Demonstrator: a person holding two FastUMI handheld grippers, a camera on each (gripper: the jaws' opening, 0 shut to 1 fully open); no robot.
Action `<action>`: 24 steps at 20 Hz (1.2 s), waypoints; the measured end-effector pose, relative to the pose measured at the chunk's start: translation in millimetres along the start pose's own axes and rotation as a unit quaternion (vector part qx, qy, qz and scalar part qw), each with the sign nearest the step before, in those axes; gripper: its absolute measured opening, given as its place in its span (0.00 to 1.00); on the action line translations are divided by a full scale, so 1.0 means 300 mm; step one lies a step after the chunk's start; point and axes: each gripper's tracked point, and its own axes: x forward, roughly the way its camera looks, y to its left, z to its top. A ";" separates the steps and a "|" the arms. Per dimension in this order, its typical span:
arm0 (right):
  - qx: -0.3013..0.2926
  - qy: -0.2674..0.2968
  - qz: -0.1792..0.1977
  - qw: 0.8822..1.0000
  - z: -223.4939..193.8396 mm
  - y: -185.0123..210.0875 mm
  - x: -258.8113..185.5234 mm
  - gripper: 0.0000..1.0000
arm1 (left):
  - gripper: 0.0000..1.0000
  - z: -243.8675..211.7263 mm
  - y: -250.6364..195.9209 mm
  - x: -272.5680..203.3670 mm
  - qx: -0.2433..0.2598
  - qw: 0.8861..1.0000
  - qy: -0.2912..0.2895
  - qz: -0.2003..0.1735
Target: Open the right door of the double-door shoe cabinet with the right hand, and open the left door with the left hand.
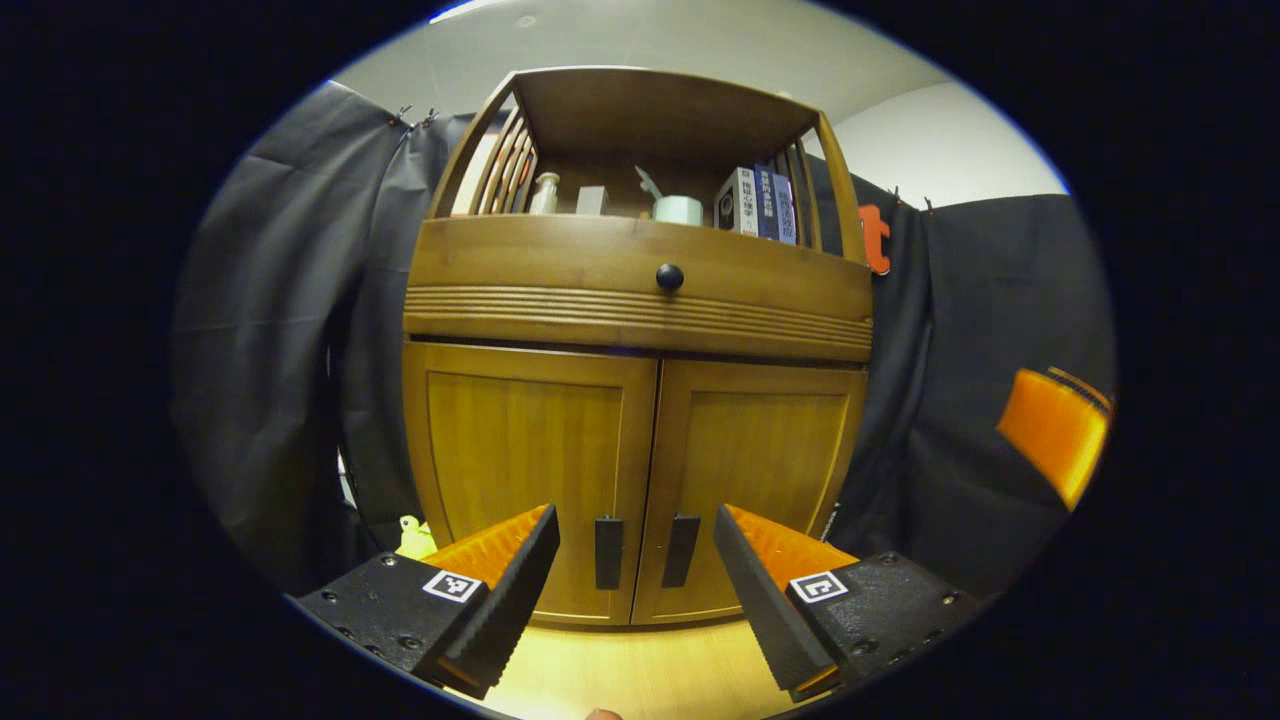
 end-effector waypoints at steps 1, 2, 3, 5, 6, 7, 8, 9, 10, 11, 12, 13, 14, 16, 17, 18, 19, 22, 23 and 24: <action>-0.001 -0.001 -0.005 1.000 0.006 -0.009 -0.002 0.97 | 0.93 -0.027 0.010 0.023 0.005 1.000 0.009 0.002; -0.002 -0.002 -0.009 1.000 0.012 -0.016 -0.008 0.96 | 0.93 -0.044 0.021 0.043 0.009 1.000 0.010 0.005; -0.003 -0.003 -0.012 1.000 0.015 -0.023 -0.012 0.97 | 0.96 -0.059 0.032 0.068 0.013 1.000 0.013 0.009; -0.008 -0.004 -0.016 1.000 0.020 -0.030 -0.022 0.98 | 0.96 -0.107 0.052 0.103 0.020 0.999 0.027 0.014; -0.010 -0.004 -0.017 1.000 0.019 -0.029 -0.021 0.98 | 0.93 -0.118 0.060 0.116 0.019 0.999 0.029 0.016; -0.013 -0.003 -0.017 1.000 0.015 -0.028 -0.016 0.98 | 0.96 -0.120 0.072 0.124 0.018 0.999 0.030 0.020; -0.014 -0.002 -0.015 1.000 0.003 -0.020 -0.011 0.98 | 0.96 -0.119 0.085 0.130 0.016 0.999 0.031 0.024; -0.012 0.002 -0.010 1.000 -0.011 -0.009 0.003 0.98 | 0.93 -0.113 0.097 0.130 0.012 0.999 0.028 0.026; -0.008 0.007 -0.004 1.000 -0.037 0.003 0.020 0.97 | 0.94 -0.098 0.103 0.126 0.007 0.999 0.022 0.027; -0.003 0.015 0.003 1.000 -0.069 0.021 0.037 0.97 | 0.96 -0.087 0.107 0.119 0.004 0.999 0.019 0.028; 0.003 0.023 0.011 1.000 -0.104 0.044 0.060 0.97 | 0.96 -0.071 0.117 0.105 0.003 0.999 0.018 0.030; 0.009 0.032 0.018 0.999 -0.144 0.065 0.084 0.98 | 0.96 -0.050 0.129 0.090 0.001 0.999 0.011 0.032; 0.013 0.042 0.024 0.999 -0.189 0.083 0.112 0.98 | 0.93 -0.027 0.145 0.073 -0.003 0.999 0.006 0.035; 0.018 0.060 0.039 0.997 -0.296 0.127 0.179 0.98 | 0.93 0.019 0.179 0.032 -0.011 0.999 -0.004 0.040; 0.020 0.069 0.047 0.996 -0.340 0.149 0.208 0.98 | 0.93 0.040 0.193 0.014 -0.016 0.999 -0.010 0.043; 0.022 0.077 0.053 0.995 -0.383 0.169 0.236 0.97 | 0.93 0.062 0.212 -0.006 -0.020 0.999 -0.014 0.046; 0.023 0.085 0.058 0.994 -0.429 0.188 0.264 0.98 | 0.96 0.080 0.229 -0.025 -0.025 0.998 -0.018 0.051; 0.016 0.108 0.074 0.991 -0.561 0.253 0.343 0.97 | 0.93 0.146 0.272 -0.081 -0.036 0.997 -0.031 0.062; 0.013 0.117 0.079 0.990 -0.605 0.272 0.373 0.98 | 0.93 0.168 0.283 -0.102 -0.035 0.996 -0.036 0.068; 0.010 0.126 0.081 0.989 -0.653 0.289 0.395 0.97 | 0.95 0.189 0.306 -0.118 -0.033 0.996 -0.041 0.075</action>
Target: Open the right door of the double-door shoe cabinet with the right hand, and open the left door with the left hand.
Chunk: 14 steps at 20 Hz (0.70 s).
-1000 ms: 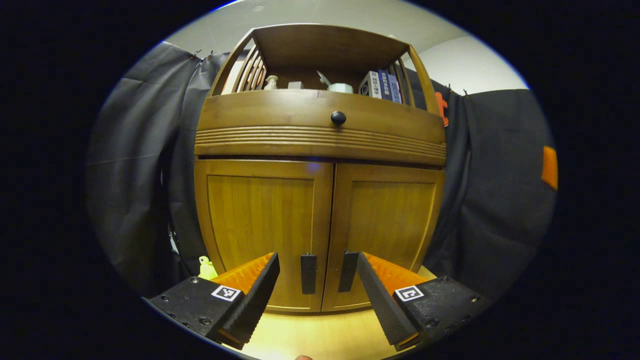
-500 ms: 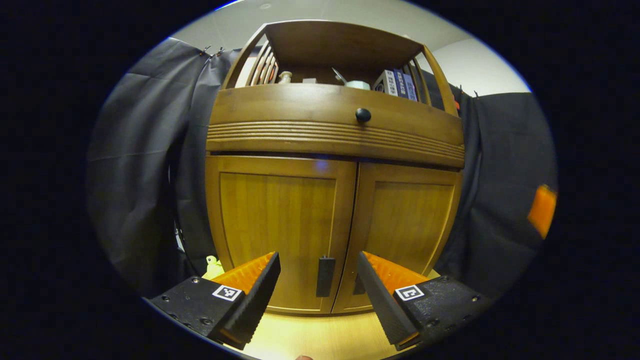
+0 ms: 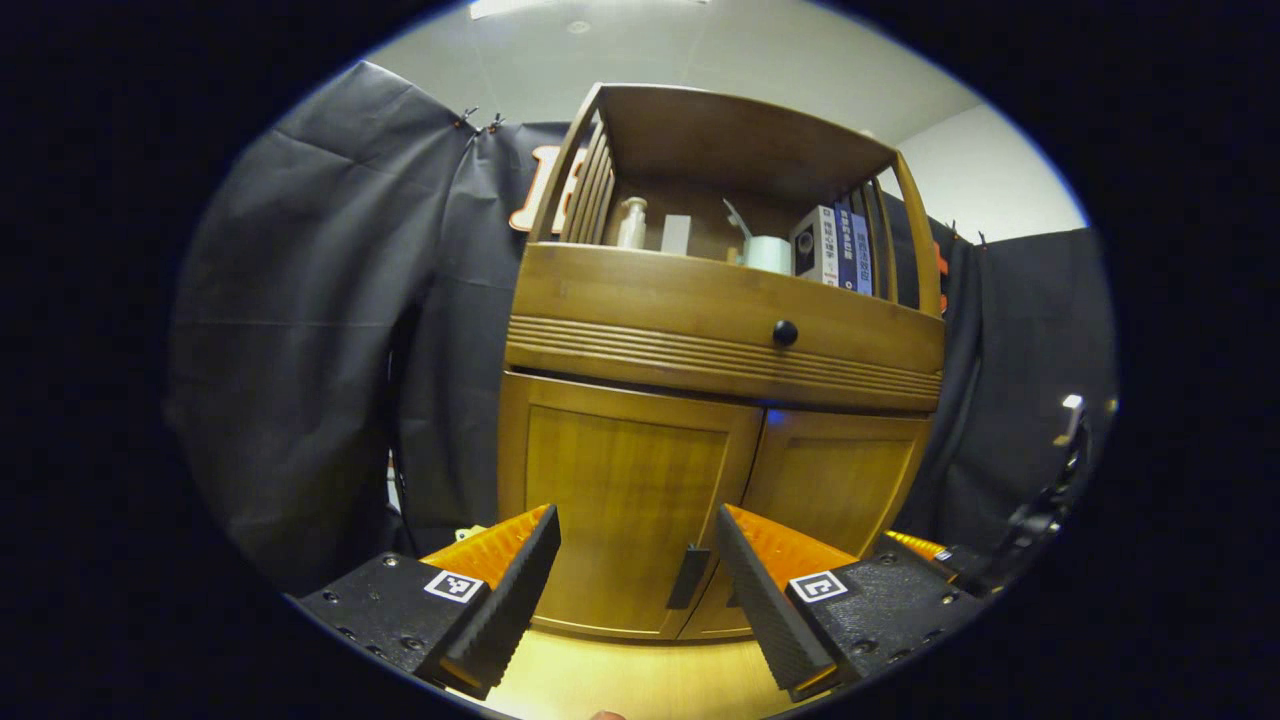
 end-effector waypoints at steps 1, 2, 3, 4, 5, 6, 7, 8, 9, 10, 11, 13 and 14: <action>0.000 0.012 0.001 1.000 -0.046 0.008 0.032 0.98 | 0.92 0.019 0.016 -0.009 0.002 1.000 -0.005 0.006; 0.003 0.023 0.003 1.000 -0.087 0.019 0.063 0.98 | 0.96 0.038 0.035 -0.018 0.003 1.000 -0.009 0.013; 0.007 0.037 0.001 0.999 -0.131 0.027 0.096 0.98 | 0.95 0.049 0.048 -0.029 0.003 1.000 -0.013 0.019; 0.011 0.050 -0.001 0.999 -0.172 0.032 0.125 0.98 | 0.92 0.060 0.067 -0.037 0.004 1.000 -0.016 0.027; 0.015 0.064 -0.005 0.998 -0.207 0.029 0.154 0.97 | 0.92 0.066 0.088 -0.048 0.007 0.999 -0.019 0.035; 0.022 0.077 -0.004 0.997 -0.240 0.035 0.180 0.93 | 0.95 0.075 0.106 -0.057 0.010 0.999 -0.022 0.043; 0.027 0.092 -0.003 0.995 -0.273 0.043 0.199 0.88 | 0.95 0.073 0.126 -0.065 0.012 0.998 -0.022 0.051; 0.030 0.105 -0.002 0.994 -0.304 0.050 0.228 0.88 | 0.92 0.075 0.148 -0.073 0.013 0.998 -0.022 0.059; 0.031 0.115 -0.004 0.993 -0.323 0.062 0.253 0.85 | 0.92 0.072 0.165 -0.078 0.012 0.998 -0.021 0.065; 0.031 0.119 -0.007 0.992 -0.331 0.067 0.281 0.74 | 0.92 0.070 0.181 -0.086 0.010 0.997 -0.019 0.072; 0.029 0.119 -0.011 0.992 -0.348 0.067 0.299 0.63 | 0.92 0.065 0.200 -0.094 0.009 0.997 -0.018 0.079; 0.025 0.124 -0.019 0.992 -0.383 0.066 0.348 0.62 | 0.92 0.063 0.232 -0.110 0.010 0.996 -0.016 0.092; 0.027 0.122 -0.025 0.992 -0.376 0.058 0.361 0.62 | 0.92 0.061 0.250 -0.118 0.011 0.995 -0.015 0.099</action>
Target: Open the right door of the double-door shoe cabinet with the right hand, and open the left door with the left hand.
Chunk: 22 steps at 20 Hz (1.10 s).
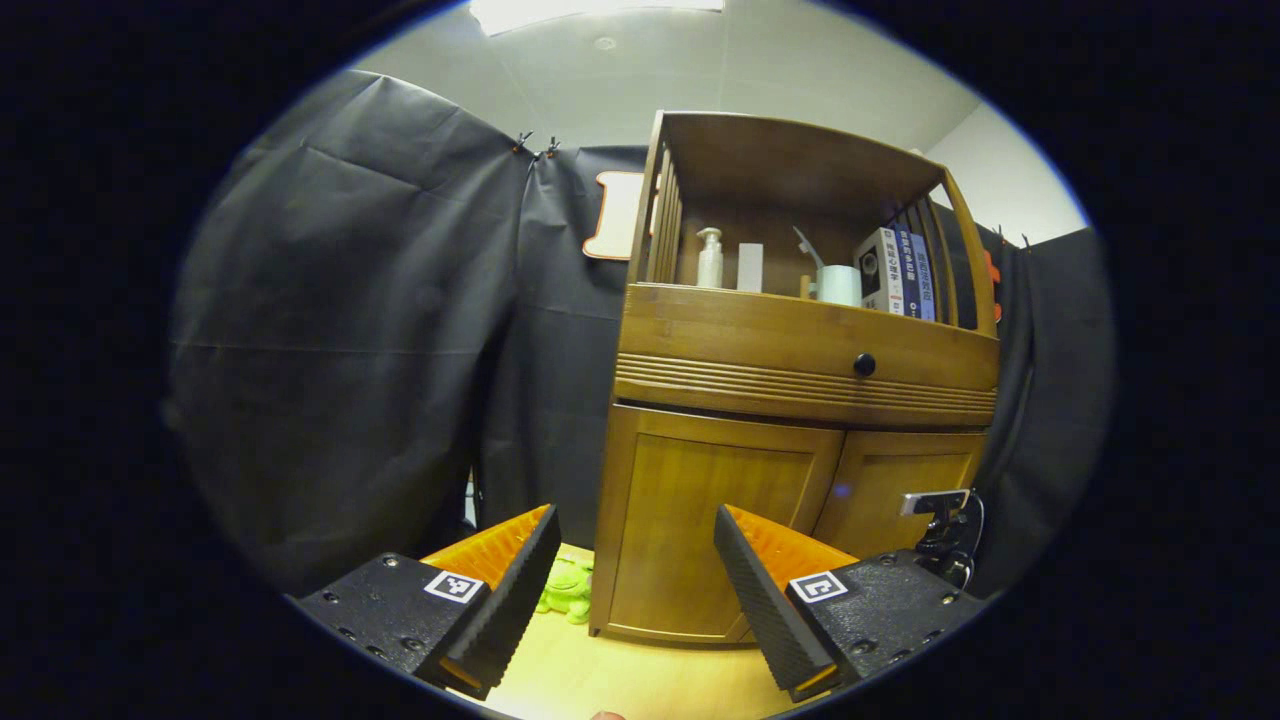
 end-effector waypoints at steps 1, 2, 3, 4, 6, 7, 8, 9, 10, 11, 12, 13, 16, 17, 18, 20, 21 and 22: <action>0.008 0.009 0.010 1.000 -0.010 0.013 -0.002 0.45 | 0.96 0.000 0.015 -0.003 0.001 1.000 -0.001 0.006; 0.009 0.025 0.006 1.000 -0.025 0.003 -0.018 0.43 | 0.96 0.005 0.029 -0.006 0.001 1.000 -0.002 0.012; 0.014 0.010 0.006 1.000 -0.009 0.006 0.008 0.37 | 0.96 0.005 0.041 -0.011 0.001 1.000 -0.004 0.017; 0.002 0.015 0.002 1.000 -0.020 0.008 0.005 0.31 | 0.95 0.009 0.052 -0.014 0.001 1.000 -0.005 0.022; 0.000 0.015 -0.002 1.000 -0.024 0.012 -0.001 0.34 | 0.95 0.004 0.060 -0.014 -0.003 1.000 -0.005 0.026; 0.004 0.014 -0.004 1.000 -0.012 0.014 -0.003 0.22 | 0.95 0.005 0.062 -0.013 -0.007 1.000 -0.006 0.027; 0.004 0.019 -0.005 1.000 -0.017 0.011 -0.007 0.22 | 0.93 0.008 0.065 -0.012 -0.009 1.000 -0.007 0.028; 0.003 0.019 -0.004 1.000 -0.016 0.009 -0.007 0.22 | 0.93 0.006 0.068 -0.015 -0.010 0.999 -0.008 0.031; 0.004 0.022 -0.002 1.000 -0.018 0.009 -0.012 0.22 | 0.93 0.010 0.077 -0.015 -0.009 0.999 -0.011 0.033; 0.004 0.022 -0.001 1.000 -0.017 0.010 -0.011 0.22 | 0.93 0.015 0.079 -0.016 -0.008 0.999 -0.014 0.036; 0.001 0.021 0.000 1.000 -0.014 0.008 -0.012 0.22 | 0.92 0.016 0.079 -0.017 -0.006 0.999 -0.014 0.037; -0.001 0.021 0.000 1.000 -0.016 0.008 -0.010 0.22 | 0.93 0.015 0.082 -0.023 -0.004 0.999 -0.014 0.039; 0.003 0.017 0.000 1.000 -0.011 0.010 -0.011 0.22 | 0.95 0.023 0.081 -0.040 -0.001 0.999 -0.017 0.041; 0.003 0.016 0.000 1.000 -0.013 0.011 -0.006 0.22 | 0.95 0.023 0.077 -0.046 0.000 0.999 -0.017 0.041; 0.002 0.016 0.001 1.000 -0.011 0.011 -0.004 0.22 | 0.96 0.028 0.071 -0.053 0.000 0.999 -0.017 0.041; 0.004 0.019 0.006 1.000 -0.009 0.012 -0.010 0.27 | 0.93 0.036 0.053 -0.066 -0.001 0.999 -0.020 0.036; 0.006 0.020 0.007 1.000 -0.014 0.016 -0.006 0.27 | 0.96 0.038 0.036 -0.072 -0.001 0.999 -0.022 0.033; 0.006 0.020 0.009 1.000 -0.014 0.015 -0.005 0.22 | 0.96 0.042 0.019 -0.080 -0.001 0.999 -0.023 0.028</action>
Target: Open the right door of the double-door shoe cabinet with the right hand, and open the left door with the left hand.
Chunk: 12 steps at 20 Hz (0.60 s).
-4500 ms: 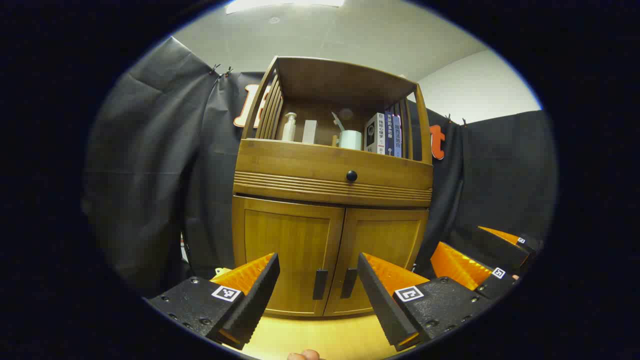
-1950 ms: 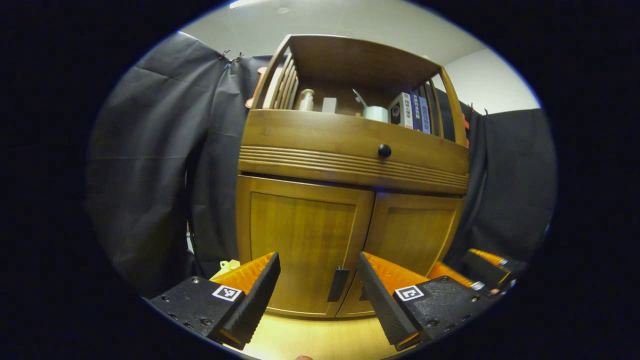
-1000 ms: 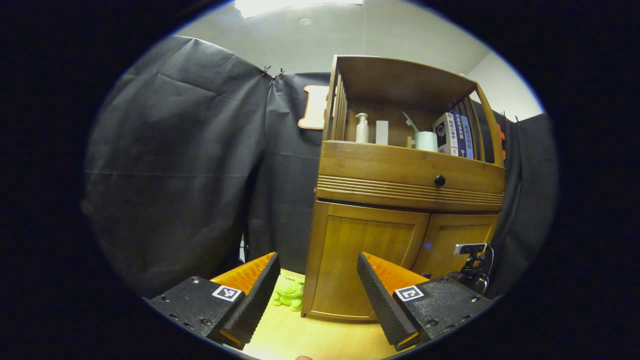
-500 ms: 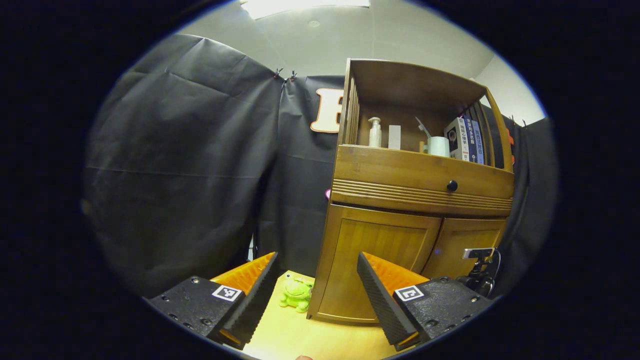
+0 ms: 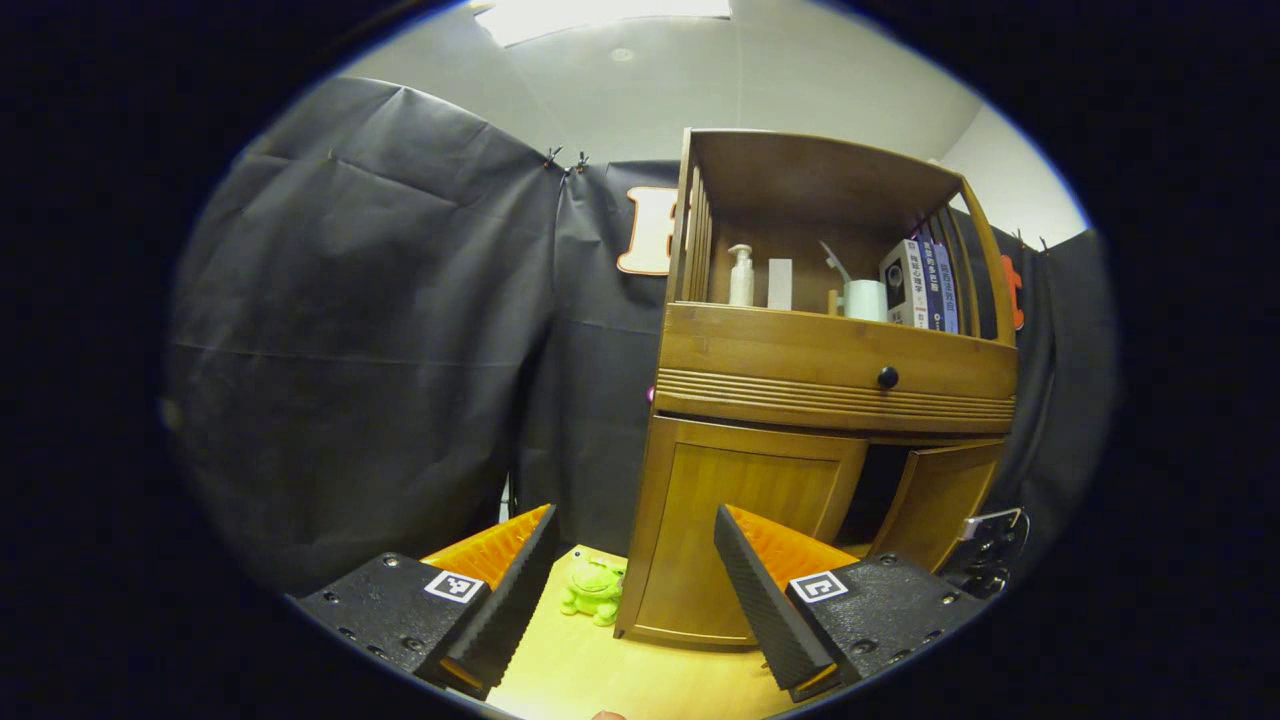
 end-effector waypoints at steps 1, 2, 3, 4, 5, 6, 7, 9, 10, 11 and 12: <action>0.000 -0.001 0.000 1.000 -0.002 0.001 -0.001 0.22 | 0.96 0.000 -0.016 -0.006 0.001 1.000 0.000 -0.006; -0.001 -0.001 0.000 1.000 0.002 0.000 0.001 0.22 | 0.96 0.002 -0.033 -0.015 0.001 1.000 0.000 -0.012; -0.001 -0.003 -0.002 1.000 0.000 -0.001 0.000 0.22 | 0.96 0.000 -0.053 -0.022 0.000 1.000 0.000 -0.019; -0.001 -0.003 -0.004 1.000 0.001 -0.003 0.000 0.22 | 0.96 -0.002 -0.073 -0.029 -0.001 1.000 0.002 -0.027; -0.002 -0.004 -0.006 1.000 -0.001 -0.003 0.001 0.22 | 0.96 -0.003 -0.096 -0.035 -0.003 0.999 0.002 -0.035; -0.002 -0.004 -0.007 1.000 0.001 -0.004 0.002 0.22 | 0.95 -0.002 -0.117 -0.041 -0.005 0.999 0.002 -0.042; -0.002 -0.005 -0.008 1.000 0.002 -0.004 0.000 0.22 | 0.93 -0.005 -0.136 -0.050 -0.007 0.999 0.002 -0.049; -0.003 -0.005 -0.012 1.000 0.003 -0.006 -0.001 0.22 | 0.95 -0.010 -0.181 -0.058 -0.010 0.998 0.004 -0.064; -0.003 -0.006 -0.013 1.000 0.005 -0.007 0.000 0.22 | 0.93 -0.014 -0.204 -0.061 -0.012 0.997 0.006 -0.072; -0.001 -0.006 -0.015 1.000 0.003 -0.007 -0.002 0.22 | 0.93 -0.020 -0.229 -0.066 -0.014 0.997 0.007 -0.081; 0.001 -0.006 -0.016 1.000 0.005 -0.008 -0.001 0.21 | 0.93 -0.025 -0.254 -0.068 -0.015 0.996 0.009 -0.089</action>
